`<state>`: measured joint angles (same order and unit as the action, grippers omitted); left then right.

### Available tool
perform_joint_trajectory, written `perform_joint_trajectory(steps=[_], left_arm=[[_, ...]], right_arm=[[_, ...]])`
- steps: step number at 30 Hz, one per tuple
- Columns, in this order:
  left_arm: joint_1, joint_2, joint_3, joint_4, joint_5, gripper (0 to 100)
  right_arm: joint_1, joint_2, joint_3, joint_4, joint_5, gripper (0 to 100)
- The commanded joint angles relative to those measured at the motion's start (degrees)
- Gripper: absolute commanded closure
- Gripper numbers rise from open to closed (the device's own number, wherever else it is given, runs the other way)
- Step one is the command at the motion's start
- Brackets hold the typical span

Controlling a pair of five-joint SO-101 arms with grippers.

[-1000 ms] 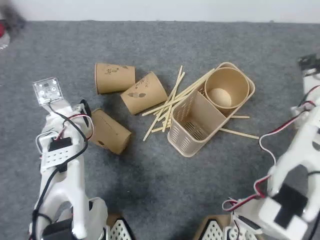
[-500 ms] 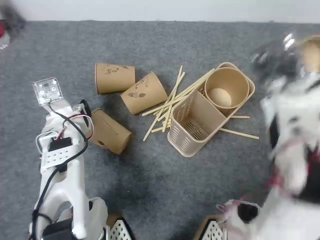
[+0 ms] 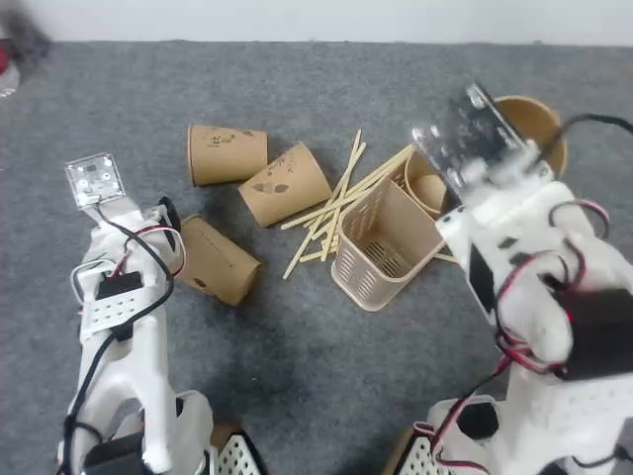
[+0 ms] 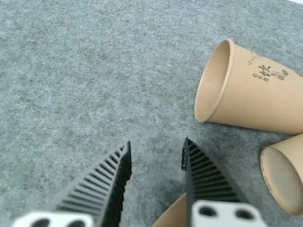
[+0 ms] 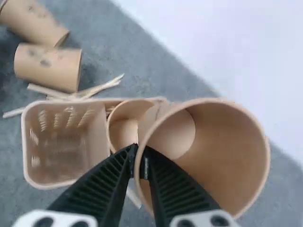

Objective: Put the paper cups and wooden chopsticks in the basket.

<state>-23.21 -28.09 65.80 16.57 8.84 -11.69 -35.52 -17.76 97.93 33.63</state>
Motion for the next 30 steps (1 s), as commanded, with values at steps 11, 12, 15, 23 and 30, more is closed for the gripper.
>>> perform_joint_trajectory(steps=[11, 12, 15, 23, 30], left_arm=[[0.4, -0.3, -0.3, -1.1, -0.5, 82], [0.4, -0.3, -0.3, -1.1, -0.5, 82], [0.4, -0.3, -0.3, -1.1, -0.5, 82], [0.4, -0.3, -0.3, -1.1, -0.5, 82], [0.4, -0.3, -0.3, -1.1, -0.5, 82]], right_arm=[[-5.8, 7.0, -1.7, 2.2, -3.8, 99.2], [-5.8, 7.4, -1.7, 2.2, -3.7, 99.2], [-5.5, 9.0, -1.7, 2.2, -3.6, 97.7], [-3.6, 10.1, -1.7, 2.2, -3.9, 70.8], [-3.6, 7.0, -1.8, 0.3, -3.5, 75.6]])
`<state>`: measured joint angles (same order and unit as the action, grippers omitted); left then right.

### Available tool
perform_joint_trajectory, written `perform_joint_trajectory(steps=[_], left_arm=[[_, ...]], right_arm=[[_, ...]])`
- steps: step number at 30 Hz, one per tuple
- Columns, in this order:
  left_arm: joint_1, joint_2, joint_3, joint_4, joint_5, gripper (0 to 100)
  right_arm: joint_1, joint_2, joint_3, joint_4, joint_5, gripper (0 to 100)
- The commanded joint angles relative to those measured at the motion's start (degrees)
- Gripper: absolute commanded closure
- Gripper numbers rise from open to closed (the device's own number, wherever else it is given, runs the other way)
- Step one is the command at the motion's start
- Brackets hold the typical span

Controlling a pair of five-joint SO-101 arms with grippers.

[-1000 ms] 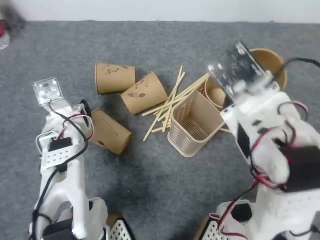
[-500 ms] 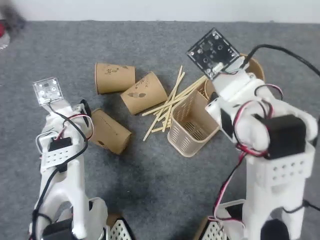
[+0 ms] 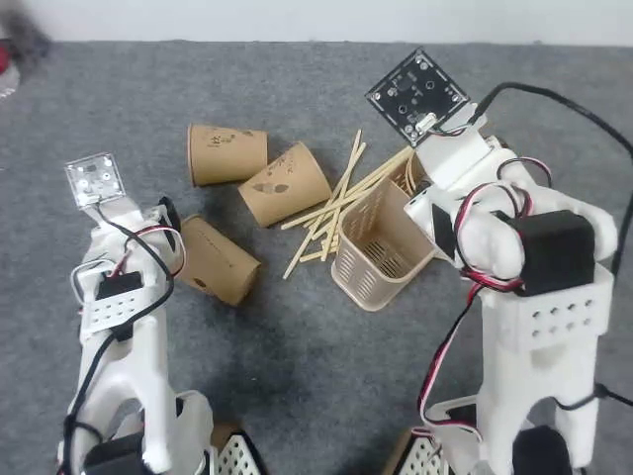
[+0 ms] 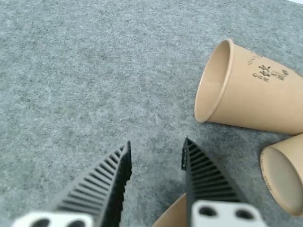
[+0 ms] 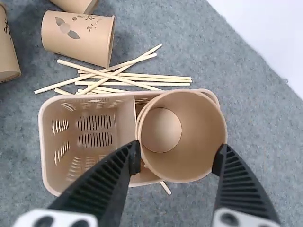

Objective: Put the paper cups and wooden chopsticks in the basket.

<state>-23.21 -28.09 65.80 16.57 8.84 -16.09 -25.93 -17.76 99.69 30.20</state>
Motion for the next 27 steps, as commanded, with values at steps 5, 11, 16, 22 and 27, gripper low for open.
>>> perform_joint_trajectory(steps=[5, 11, 16, 22, 27], left_arm=[[0.3, -0.3, -0.3, -1.1, -0.5, 82], [0.4, -0.7, -0.4, -0.9, -0.4, 82], [0.2, -3.5, -11.5, 15.6, -1.3, 82], [5.5, -1.1, -37.9, 43.5, -9.8, 82], [8.1, 10.5, -65.3, 64.7, -13.6, 82]], right_arm=[[6.5, -0.7, -1.6, -2.7, -0.5, 75.6], [15.3, 4.9, 4.3, -2.7, -6.2, 75.6], [24.5, 4.1, 8.7, -2.7, -11.8, 75.7], [37.6, -0.3, 18.4, -7.3, -19.0, 75.7], [42.9, -3.3, 35.3, -18.2, -25.9, 75.7]])
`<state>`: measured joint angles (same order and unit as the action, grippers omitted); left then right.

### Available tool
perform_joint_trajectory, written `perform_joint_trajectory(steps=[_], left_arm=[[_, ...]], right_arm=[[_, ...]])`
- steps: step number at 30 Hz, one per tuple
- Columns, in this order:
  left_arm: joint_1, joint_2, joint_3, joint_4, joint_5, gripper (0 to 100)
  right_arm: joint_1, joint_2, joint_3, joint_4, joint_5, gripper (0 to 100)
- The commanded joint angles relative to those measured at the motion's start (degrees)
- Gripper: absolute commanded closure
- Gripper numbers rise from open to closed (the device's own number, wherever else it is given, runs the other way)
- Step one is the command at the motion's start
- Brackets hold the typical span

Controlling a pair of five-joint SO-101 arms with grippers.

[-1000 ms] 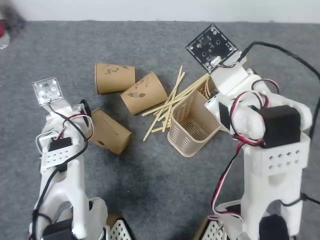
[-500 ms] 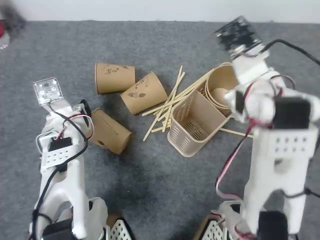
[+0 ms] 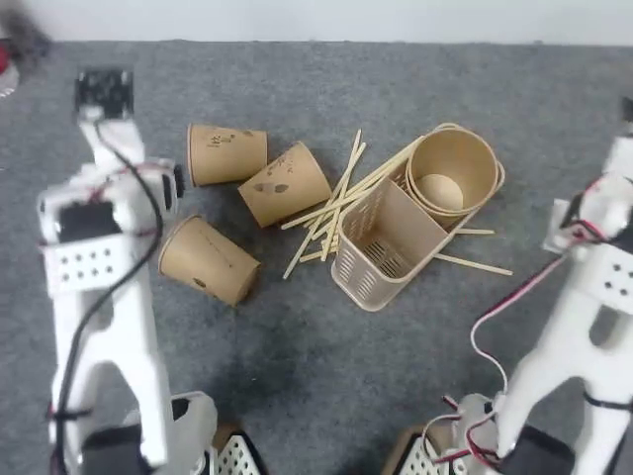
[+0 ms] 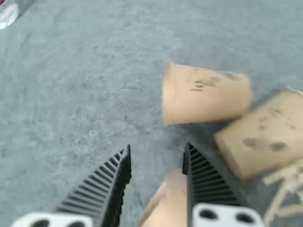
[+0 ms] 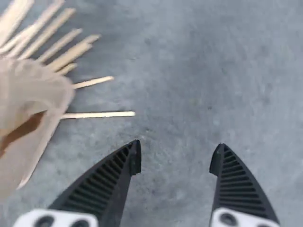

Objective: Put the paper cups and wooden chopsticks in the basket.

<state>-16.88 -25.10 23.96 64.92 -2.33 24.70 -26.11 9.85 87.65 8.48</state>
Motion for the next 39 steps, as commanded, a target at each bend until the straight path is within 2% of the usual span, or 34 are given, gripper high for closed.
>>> perform_joint_trajectory(steps=[1, 7, 12, 15, 23, 39], left_arm=[[1.6, 11.1, -29.1, 19.3, -2.3, 82], [-0.4, 36.3, -55.8, 32.3, -1.6, 82], [0.6, 55.1, -73.1, 34.2, -1.6, 82], [2.4, 62.1, -81.7, 35.3, -1.6, 82], [5.6, 73.7, -91.5, 34.2, 0.4, 82], [2.6, 88.7, -105.5, 33.8, 0.8, 82]], right_arm=[[2.1, -3.6, 11.3, -8.8, -5.7, 75.7], [0.0, -5.9, 29.5, -25.7, -9.3, 75.7], [-6.7, -7.7, 36.7, -31.3, -9.0, 75.7], [-7.4, -8.5, 39.1, -34.4, -8.9, 75.7], [-5.7, -8.6, 41.6, -38.3, -8.9, 75.7], [-5.8, -8.6, 41.6, -37.9, -8.9, 75.7]])
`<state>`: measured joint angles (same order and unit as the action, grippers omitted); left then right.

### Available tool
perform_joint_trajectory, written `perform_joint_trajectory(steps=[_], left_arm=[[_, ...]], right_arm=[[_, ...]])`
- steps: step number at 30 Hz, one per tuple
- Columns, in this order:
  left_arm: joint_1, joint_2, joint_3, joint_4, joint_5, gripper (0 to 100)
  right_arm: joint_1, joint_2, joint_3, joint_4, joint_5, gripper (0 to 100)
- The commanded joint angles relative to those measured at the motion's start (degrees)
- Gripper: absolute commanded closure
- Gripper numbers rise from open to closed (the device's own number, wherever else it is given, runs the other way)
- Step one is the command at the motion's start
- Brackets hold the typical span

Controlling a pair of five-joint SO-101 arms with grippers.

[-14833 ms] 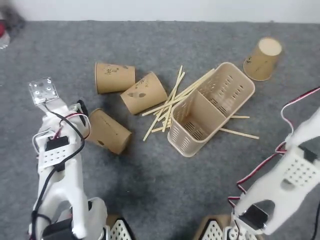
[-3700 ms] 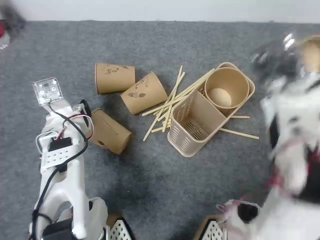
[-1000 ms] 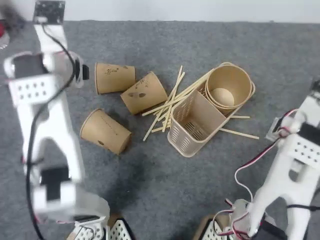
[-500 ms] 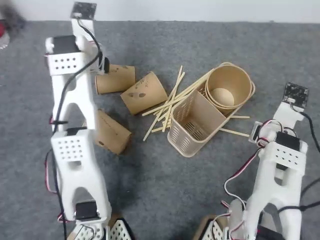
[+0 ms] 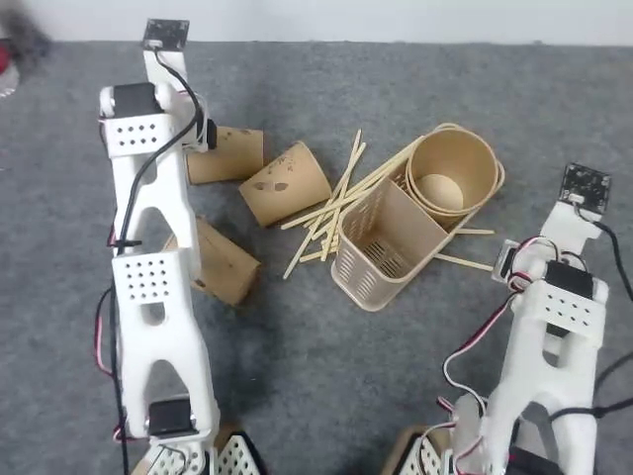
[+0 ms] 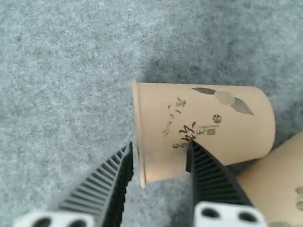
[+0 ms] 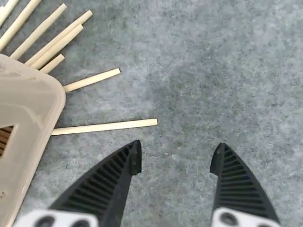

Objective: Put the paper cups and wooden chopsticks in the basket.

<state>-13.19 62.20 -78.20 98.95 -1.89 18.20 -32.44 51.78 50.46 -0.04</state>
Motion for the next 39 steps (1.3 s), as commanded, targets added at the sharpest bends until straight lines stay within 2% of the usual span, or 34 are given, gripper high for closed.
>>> perform_joint_trajectory(steps=[1, 8, 15, 24, 29, 34, 39], left_arm=[[-1.1, 2.2, -3.6, -0.2, 0.4, 82], [-0.6, 6.2, -4.0, -1.7, 0.4, 82], [4.7, 11.4, -4.2, -1.5, 2.0, 82], [7.9, 9.2, -4.1, 1.6, 0.7, 82], [9.8, 8.7, -0.7, 1.7, -0.1, 89], [10.4, 8.7, -3.0, 1.7, -0.1, 98], [10.2, 8.7, -9.3, 1.7, -0.1, 99]], right_arm=[[0.7, -2.2, -0.4, -0.7, -0.4, 75.7], [0.7, -2.2, -0.3, -0.7, -0.4, 75.7], [0.7, -2.2, -0.3, -0.7, -0.4, 75.7], [0.7, -2.2, -0.3, -0.7, -0.4, 75.7], [0.7, -2.2, -0.3, -0.7, -0.4, 75.7], [0.7, -2.2, -0.3, -0.7, -0.4, 75.7], [0.7, -2.2, -0.3, -0.7, -0.4, 75.7]])
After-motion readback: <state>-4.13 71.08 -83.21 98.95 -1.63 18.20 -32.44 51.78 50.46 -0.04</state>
